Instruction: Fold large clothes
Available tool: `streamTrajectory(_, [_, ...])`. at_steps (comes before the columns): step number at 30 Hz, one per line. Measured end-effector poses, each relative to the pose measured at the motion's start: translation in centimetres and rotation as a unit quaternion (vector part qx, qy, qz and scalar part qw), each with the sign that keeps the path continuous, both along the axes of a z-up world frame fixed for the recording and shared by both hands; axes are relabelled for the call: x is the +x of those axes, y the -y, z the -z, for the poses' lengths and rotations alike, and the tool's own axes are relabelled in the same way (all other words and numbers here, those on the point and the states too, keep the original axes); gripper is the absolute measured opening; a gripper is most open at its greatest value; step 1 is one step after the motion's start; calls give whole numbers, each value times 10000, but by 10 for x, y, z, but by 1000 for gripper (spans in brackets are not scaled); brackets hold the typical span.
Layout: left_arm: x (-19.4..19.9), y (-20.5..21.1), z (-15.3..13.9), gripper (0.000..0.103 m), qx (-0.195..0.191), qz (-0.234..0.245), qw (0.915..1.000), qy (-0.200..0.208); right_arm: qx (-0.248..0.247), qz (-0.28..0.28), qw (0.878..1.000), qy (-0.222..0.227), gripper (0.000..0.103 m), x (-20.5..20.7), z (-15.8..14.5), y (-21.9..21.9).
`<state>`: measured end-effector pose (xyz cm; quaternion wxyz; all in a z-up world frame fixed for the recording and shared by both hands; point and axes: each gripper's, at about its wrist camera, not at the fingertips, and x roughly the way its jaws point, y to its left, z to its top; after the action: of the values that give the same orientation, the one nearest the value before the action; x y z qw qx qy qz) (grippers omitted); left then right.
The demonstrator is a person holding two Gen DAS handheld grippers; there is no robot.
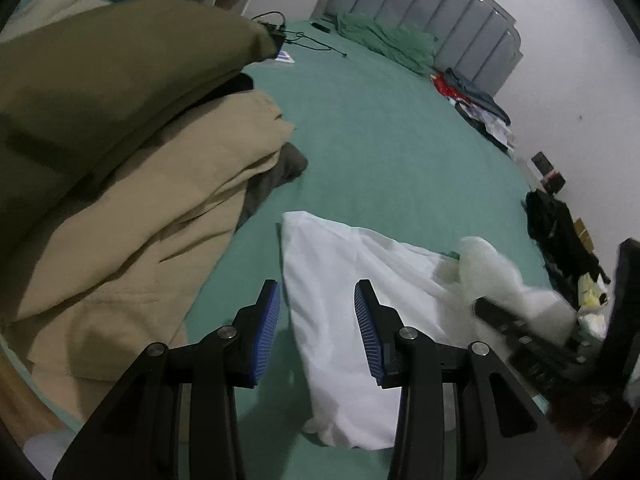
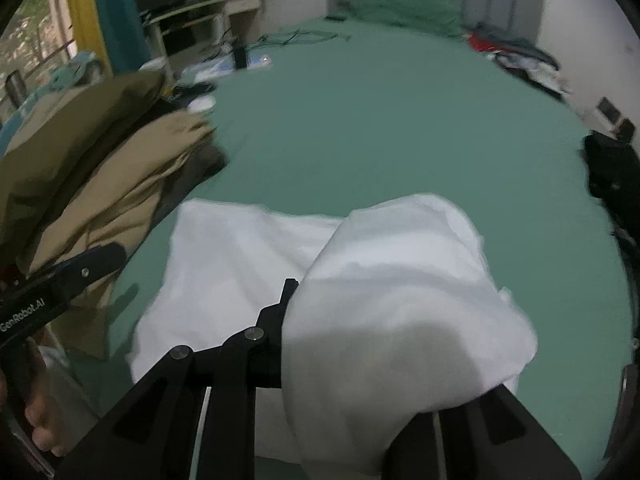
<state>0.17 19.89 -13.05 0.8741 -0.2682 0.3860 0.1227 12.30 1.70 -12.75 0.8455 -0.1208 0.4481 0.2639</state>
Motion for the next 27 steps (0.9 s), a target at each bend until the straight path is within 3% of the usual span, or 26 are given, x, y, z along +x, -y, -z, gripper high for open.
streamTrajectory(3, [-5, -9, 6, 41, -94, -100, 9999, 31, 151, -321, 9988, -324, 23, -8, 9, -20])
streamTrajectory(5, [-8, -15, 11, 41, -126, -161, 9998, 44, 352, -593, 9957, -616, 32, -12, 14, -30])
streamTrajectory(7, [-11, -18, 14, 41, -125, -174, 9998, 54, 602, -1119, 9867, -1012, 63, -20, 20, -43])
streamTrajectory(9, [-12, -24, 20, 41, -87, -174, 9998, -1, 817, -1596, 9756, -1269, 82, -30, 21, -57])
streamTrajectory(13, [-14, -33, 24, 41, -167, -231, 9996, -76, 948, -1832, 9710, -1207, 83, -41, 12, -61])
streamTrajectory(18, [-16, -33, 11, 43, -117, -194, 9996, 162, 1322, -1770, 9707, -949, 83, -46, -10, -27])
streamTrajectory(23, [-8, -12, -16, 56, 3, 191, 9971, 742, 1578, -1048, 9798, -644, 83, -43, -21, 27])
streamTrajectory(27, [18, 19, -30, 60, 89, 832, 9918, 962, 1380, -222, 9896, -348, 82, -31, -14, 74])
